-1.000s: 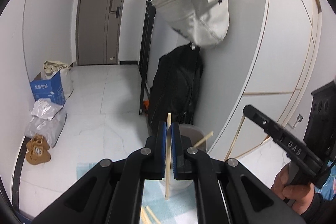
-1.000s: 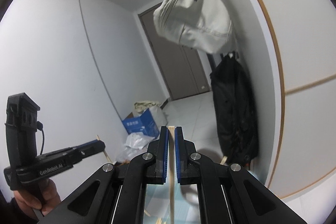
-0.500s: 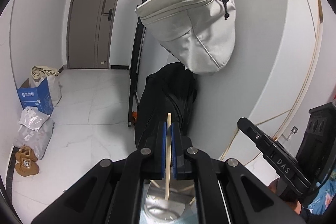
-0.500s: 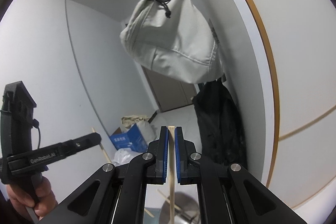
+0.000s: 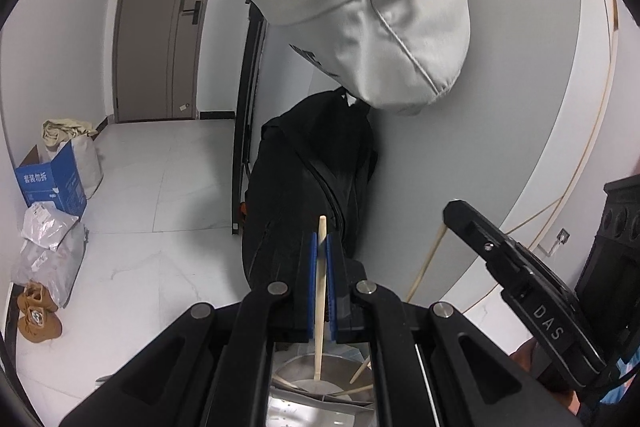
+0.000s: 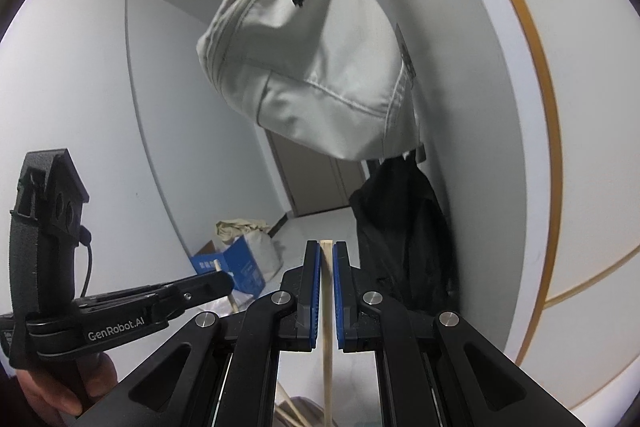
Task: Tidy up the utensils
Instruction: 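Lower the chopsticks into the holder and open both grippers to release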
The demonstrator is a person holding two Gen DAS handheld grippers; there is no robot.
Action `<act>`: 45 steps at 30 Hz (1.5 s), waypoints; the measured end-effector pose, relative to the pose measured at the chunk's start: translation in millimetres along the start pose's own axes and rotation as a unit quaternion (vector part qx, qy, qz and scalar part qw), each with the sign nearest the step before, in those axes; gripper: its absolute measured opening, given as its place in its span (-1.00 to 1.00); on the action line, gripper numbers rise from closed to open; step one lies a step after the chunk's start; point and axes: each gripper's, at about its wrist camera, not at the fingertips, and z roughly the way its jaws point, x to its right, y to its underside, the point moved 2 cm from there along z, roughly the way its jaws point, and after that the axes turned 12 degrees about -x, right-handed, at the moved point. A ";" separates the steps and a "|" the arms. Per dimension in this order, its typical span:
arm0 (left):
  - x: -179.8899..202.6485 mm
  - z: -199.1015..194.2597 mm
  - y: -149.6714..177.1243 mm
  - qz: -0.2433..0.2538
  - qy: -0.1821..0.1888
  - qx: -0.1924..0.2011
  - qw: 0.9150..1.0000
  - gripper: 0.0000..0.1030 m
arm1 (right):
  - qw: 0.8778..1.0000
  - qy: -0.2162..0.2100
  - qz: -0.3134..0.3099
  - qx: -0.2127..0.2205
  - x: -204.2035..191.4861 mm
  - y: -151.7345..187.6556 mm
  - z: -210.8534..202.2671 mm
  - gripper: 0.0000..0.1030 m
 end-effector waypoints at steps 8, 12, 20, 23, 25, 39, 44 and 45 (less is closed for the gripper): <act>-4.1 18.0 16.7 0.012 0.007 -0.023 1.000 -0.99 | 1.000 -0.005 -0.010 -0.025 3.7 19.3 18.0 -0.90; -0.3 23.0 21.2 0.019 0.017 -0.039 0.999 -0.99 | 0.999 -0.010 -0.028 -0.037 -0.6 30.4 19.7 -0.89; 1.2 19.5 15.8 0.005 0.060 -0.071 0.996 -0.98 | 0.997 -0.013 -0.027 -0.067 0.2 46.1 15.3 -0.83; -2.1 14.9 11.2 -0.006 0.073 -0.073 0.995 -0.98 | 0.996 -0.017 -0.013 -0.085 1.9 54.6 16.2 -0.83; -2.5 10.7 10.8 -0.005 0.069 -0.075 0.995 -0.97 | 0.996 -0.015 -0.010 -0.086 2.0 59.3 12.2 -0.83; -10.3 -17.8 40.6 -0.027 -0.019 -0.053 0.998 -0.07 | 0.996 -0.012 0.021 -0.085 -4.9 76.6 -25.9 -0.11; -9.2 -31.1 51.6 -0.037 -0.045 -0.047 0.997 0.16 | 0.997 -0.020 0.018 -0.078 -20.1 77.8 -44.2 0.14; -9.4 -34.5 54.3 -0.040 -0.047 -0.043 0.997 0.22 | 0.997 -0.023 0.015 -0.076 -24.1 78.0 -48.4 0.18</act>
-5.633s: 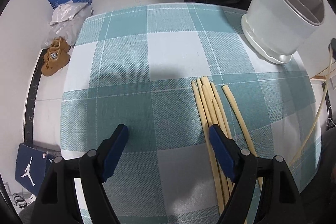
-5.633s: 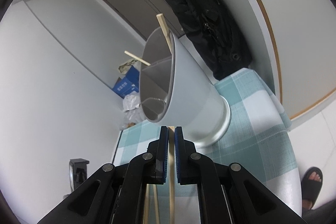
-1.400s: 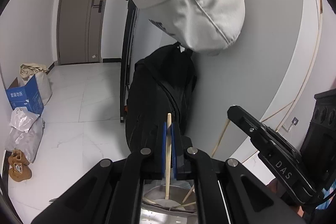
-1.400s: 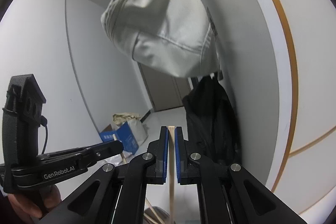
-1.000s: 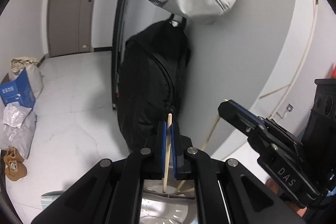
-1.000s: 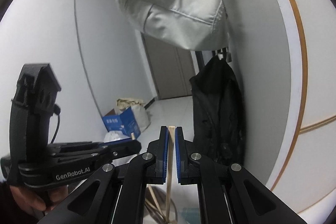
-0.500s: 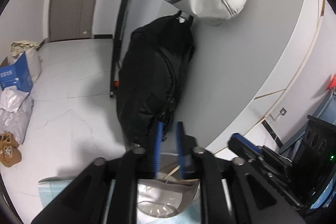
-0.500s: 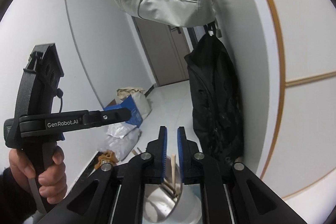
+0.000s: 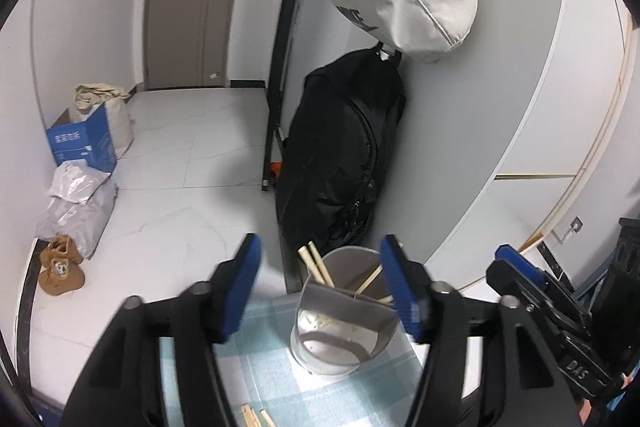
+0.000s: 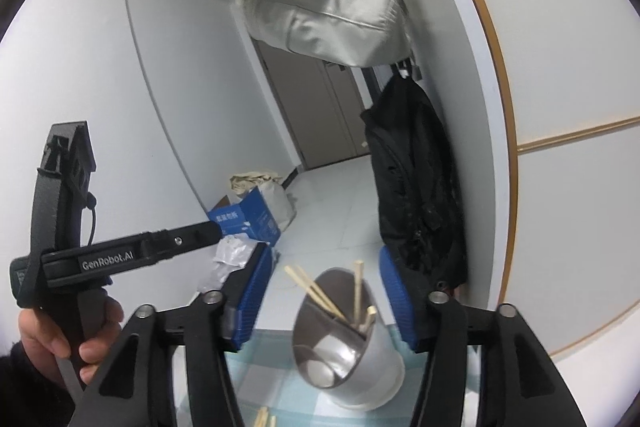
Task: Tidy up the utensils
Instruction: 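Lower the chopsticks into the holder and open both grippers to release, then withdraw both grippers from the holder and lower them toward the chopstick bundle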
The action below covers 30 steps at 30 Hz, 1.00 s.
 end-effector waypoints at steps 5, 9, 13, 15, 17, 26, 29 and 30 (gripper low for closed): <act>-0.1 -14.5 15.2 -0.009 -0.015 0.011 1.000 0.28 | 1.000 -0.006 -0.016 0.008 -18.1 6.3 -15.7 0.40; -3.0 -23.4 27.7 -0.021 -0.022 0.016 0.999 0.51 | 1.000 -0.011 -0.024 0.007 -32.7 15.3 -24.2 0.49; -5.7 -32.0 39.0 -0.025 -0.037 0.033 0.998 0.53 | 0.999 -0.014 -0.036 0.009 -45.6 27.7 -32.2 0.57; -8.1 -35.4 45.1 -0.028 -0.043 0.040 0.998 0.54 | 0.999 -0.014 -0.039 0.009 -51.1 34.1 -35.1 0.63; -11.4 -37.2 50.3 -0.031 -0.048 0.044 0.997 0.54 | 0.999 -0.016 -0.040 0.009 -55.0 38.7 -36.0 0.66; -24.3 -35.2 81.7 -0.031 -0.083 0.050 0.995 0.66 | 0.999 -0.018 -0.046 -0.002 -67.2 69.9 -30.5 0.77; -31.3 -31.0 93.7 -0.037 -0.090 0.046 0.994 0.66 | 0.998 -0.024 -0.050 -0.017 -69.7 83.6 -22.7 0.77; -33.7 -28.7 98.0 -0.039 -0.090 0.045 0.994 0.66 | 0.998 -0.025 -0.052 -0.024 -70.3 88.8 -19.2 0.77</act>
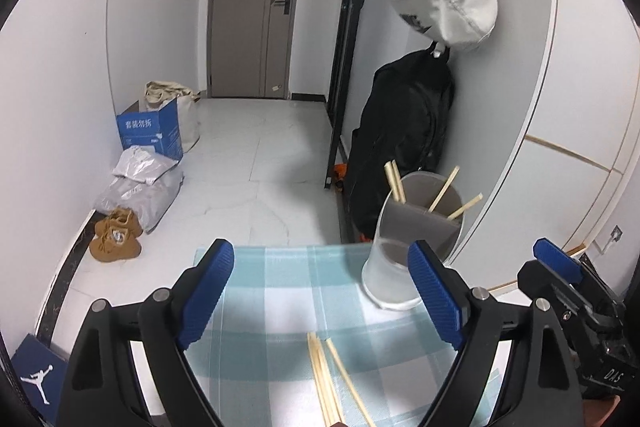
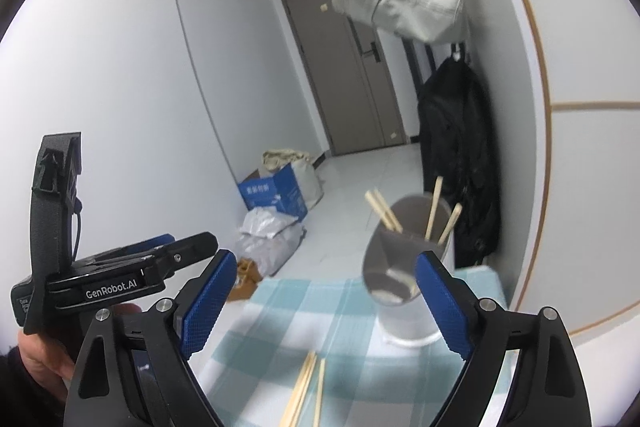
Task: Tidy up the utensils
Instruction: 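Withdraw both grippers from the holder and lower them toward the chopstick bundle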
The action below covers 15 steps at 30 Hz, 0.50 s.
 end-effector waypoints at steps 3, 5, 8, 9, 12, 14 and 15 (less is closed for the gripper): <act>-7.6 5.6 9.8 -0.009 -0.004 0.000 1.000 0.66 | 1.000 -0.011 -0.001 -0.018 -2.5 11.8 9.5 0.77; -12.0 11.6 14.8 -0.016 0.002 -0.002 1.000 0.66 | 0.999 -0.015 -0.005 -0.033 -4.0 19.8 17.0 0.77; -17.3 19.7 22.8 -0.021 0.003 -0.006 1.000 0.66 | 0.999 -0.015 -0.012 -0.051 -5.3 29.5 27.3 0.77; -19.2 24.1 25.6 -0.023 0.004 -0.008 1.000 0.66 | 0.998 -0.015 -0.013 -0.057 -5.5 32.8 30.7 0.77; -26.0 37.1 36.2 -0.035 0.015 -0.020 0.999 0.66 | 0.996 -0.013 -0.015 -0.081 -5.0 44.0 42.3 0.77; -30.7 47.0 42.4 -0.043 0.025 -0.034 0.998 0.66 | 0.995 -0.018 -0.015 -0.101 -4.3 53.2 52.2 0.76; -33.3 52.5 46.5 -0.047 0.028 -0.041 0.998 0.66 | 0.994 -0.019 -0.014 -0.108 -3.7 56.9 55.5 0.76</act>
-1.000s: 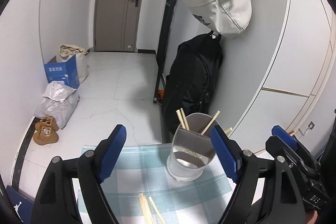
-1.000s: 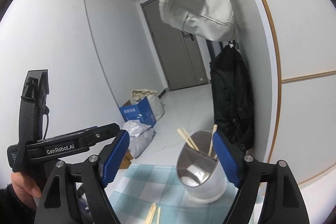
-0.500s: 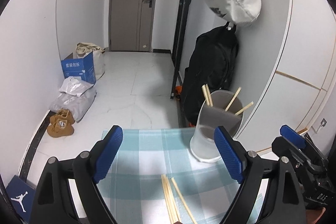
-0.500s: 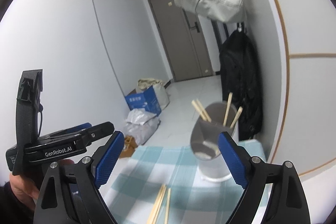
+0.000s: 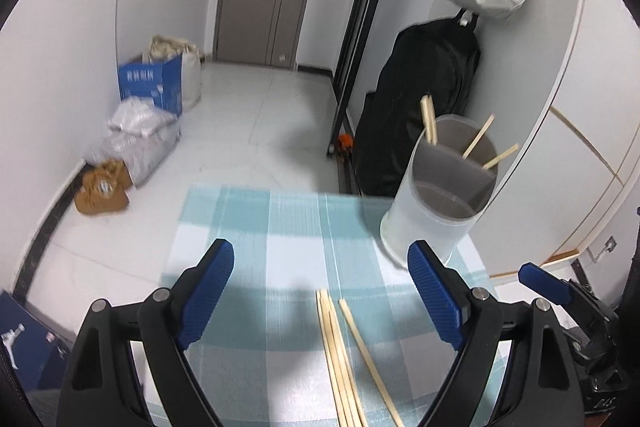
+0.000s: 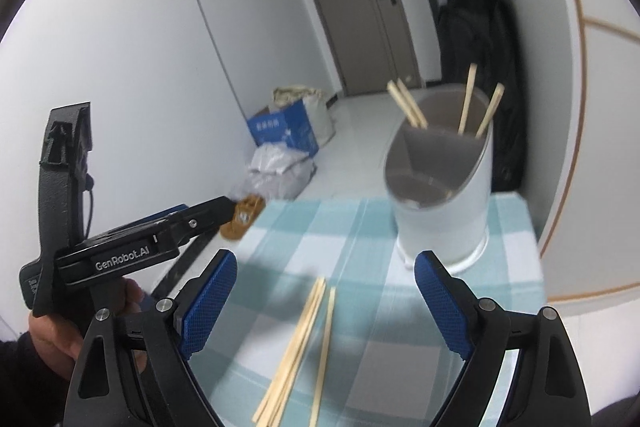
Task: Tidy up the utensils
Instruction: 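Withdraw both grippers from the holder and lower them toward the chopstick bundle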
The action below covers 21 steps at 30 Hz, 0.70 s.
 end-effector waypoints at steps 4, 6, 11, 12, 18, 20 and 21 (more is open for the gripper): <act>-16.8 18.7 12.1 -0.021 0.008 -0.028 0.999 0.66 | 0.999 0.001 -0.001 -0.033 1.8 9.6 19.5 0.69; -26.2 26.1 15.7 -0.034 0.011 -0.042 0.998 0.66 | 0.998 0.001 -0.009 -0.060 1.0 14.0 32.5 0.60; -47.6 35.9 15.9 -0.054 -0.007 -0.053 0.997 0.66 | 0.991 0.003 -0.022 -0.129 -1.1 17.4 66.1 0.20; -51.3 34.6 13.9 -0.064 0.002 -0.052 0.997 0.66 | 0.989 0.006 -0.029 -0.148 -2.1 16.6 76.0 0.20; -71.5 40.3 3.7 -0.109 0.020 -0.057 0.992 0.66 | 0.971 0.040 -0.059 -0.230 -6.1 10.3 126.6 -0.06; -77.3 44.8 1.5 -0.127 0.037 -0.067 0.989 0.66 | 0.965 0.067 -0.068 -0.246 -5.7 8.4 139.2 -0.19; -80.8 48.6 0.9 -0.139 0.052 -0.075 0.986 0.66 | 0.961 0.077 -0.073 -0.257 -6.0 7.0 145.6 -0.26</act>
